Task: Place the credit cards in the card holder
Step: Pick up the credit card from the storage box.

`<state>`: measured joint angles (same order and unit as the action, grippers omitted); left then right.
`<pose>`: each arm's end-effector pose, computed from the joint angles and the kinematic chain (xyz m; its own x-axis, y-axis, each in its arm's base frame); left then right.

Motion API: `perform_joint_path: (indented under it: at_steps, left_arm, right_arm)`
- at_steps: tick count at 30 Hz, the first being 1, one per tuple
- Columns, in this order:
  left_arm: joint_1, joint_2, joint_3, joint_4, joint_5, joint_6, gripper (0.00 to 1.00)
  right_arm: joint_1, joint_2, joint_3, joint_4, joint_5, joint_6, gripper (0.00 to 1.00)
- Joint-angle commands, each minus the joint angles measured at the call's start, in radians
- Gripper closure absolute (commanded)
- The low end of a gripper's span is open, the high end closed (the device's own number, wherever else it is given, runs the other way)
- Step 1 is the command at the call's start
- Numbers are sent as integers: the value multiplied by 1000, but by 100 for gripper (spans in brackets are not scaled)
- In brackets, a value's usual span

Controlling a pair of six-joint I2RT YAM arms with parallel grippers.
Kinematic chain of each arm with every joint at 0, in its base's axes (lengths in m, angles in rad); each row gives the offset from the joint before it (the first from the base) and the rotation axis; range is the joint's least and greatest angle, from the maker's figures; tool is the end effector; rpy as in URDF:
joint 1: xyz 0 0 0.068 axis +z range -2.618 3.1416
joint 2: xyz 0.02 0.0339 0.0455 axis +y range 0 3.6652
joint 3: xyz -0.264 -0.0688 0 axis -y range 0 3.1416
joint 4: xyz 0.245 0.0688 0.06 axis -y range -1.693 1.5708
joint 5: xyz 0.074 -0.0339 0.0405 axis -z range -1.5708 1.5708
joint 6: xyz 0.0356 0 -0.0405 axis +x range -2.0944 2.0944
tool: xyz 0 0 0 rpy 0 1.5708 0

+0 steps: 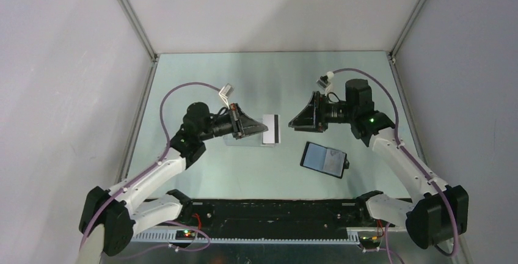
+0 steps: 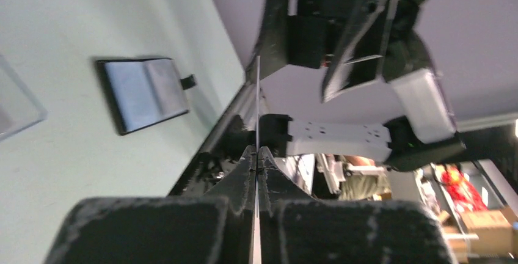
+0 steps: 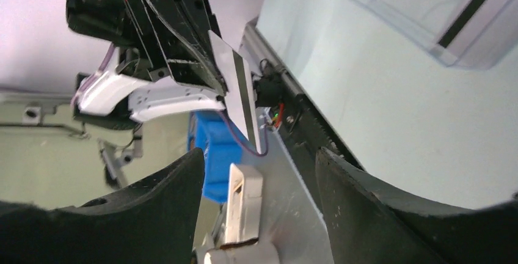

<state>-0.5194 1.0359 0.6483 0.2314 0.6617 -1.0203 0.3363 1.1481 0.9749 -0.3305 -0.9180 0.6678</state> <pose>0.1938 -0.1360 0.2877 -0.8535 -0.2866 -0.4353 0.3654 0.2665 -0.8919 0.2239 0.1082 0.3250 -0.8886 0.0878 -0.4502 -0.3909 0.3686 0.8434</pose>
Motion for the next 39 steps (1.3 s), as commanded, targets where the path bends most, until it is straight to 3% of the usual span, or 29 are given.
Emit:
perform_joint_path:
  at_steps: [1, 13, 18, 21, 23, 25, 28, 32, 35, 39]
  left_arm:
    - [-47, -23, -21, 268, 60, -157, 100]
    - [-88, 9, -43, 325, 65, -188, 100]
    - [-89, 19, -42, 331, 73, -191, 100]
    - [-89, 22, -45, 333, 78, -193, 100]
    - [-89, 26, -49, 333, 78, -192, 100]
    - [-89, 33, -52, 333, 78, -191, 92]
    - [-89, 54, -55, 334, 77, -186, 61]
    - [-90, 89, -60, 332, 52, -171, 37]
    - [-91, 149, -61, 332, 23, -160, 33]
    - [-121, 276, -26, 332, -2, -142, 34]
  right_arm:
    - [12, -49, -116, 378, -213, 214, 32]
    - [109, -20, -146, 582, -214, 354, 56]
    - [121, 9, -145, 593, -207, 367, 77]
    - [129, 17, -146, 607, -206, 371, 97]
    - [129, 20, -145, 605, -206, 363, 100]
    - [127, 14, -146, 589, -201, 344, 100]
    - [118, -4, -146, 517, -182, 279, 100]
    - [68, -43, -145, 301, -127, 116, 100]
    - [11, -84, -146, 72, -71, -15, 100]
    - [-128, -152, -185, -93, -7, -148, 100]
